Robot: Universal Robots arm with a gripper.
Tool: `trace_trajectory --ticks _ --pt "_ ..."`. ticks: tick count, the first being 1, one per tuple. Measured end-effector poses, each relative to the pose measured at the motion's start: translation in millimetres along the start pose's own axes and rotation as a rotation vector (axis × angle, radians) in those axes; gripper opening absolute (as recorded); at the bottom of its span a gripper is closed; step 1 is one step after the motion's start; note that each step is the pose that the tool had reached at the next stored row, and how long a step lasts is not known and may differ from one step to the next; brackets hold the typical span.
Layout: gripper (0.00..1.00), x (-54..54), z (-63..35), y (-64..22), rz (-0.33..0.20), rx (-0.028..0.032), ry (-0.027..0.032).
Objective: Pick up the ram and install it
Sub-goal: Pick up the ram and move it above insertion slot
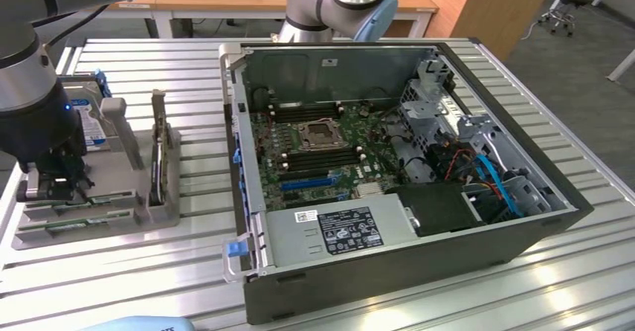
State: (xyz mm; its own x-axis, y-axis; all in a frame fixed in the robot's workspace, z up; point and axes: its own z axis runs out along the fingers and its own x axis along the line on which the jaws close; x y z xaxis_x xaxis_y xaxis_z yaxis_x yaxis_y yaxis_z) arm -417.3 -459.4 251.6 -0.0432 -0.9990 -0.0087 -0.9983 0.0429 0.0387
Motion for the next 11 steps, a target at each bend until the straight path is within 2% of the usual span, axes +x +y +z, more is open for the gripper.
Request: trace_trajectory --ticks 11 --pt "0.29 0.0 4.7 -0.2 0.000 0.0006 -0.0002"
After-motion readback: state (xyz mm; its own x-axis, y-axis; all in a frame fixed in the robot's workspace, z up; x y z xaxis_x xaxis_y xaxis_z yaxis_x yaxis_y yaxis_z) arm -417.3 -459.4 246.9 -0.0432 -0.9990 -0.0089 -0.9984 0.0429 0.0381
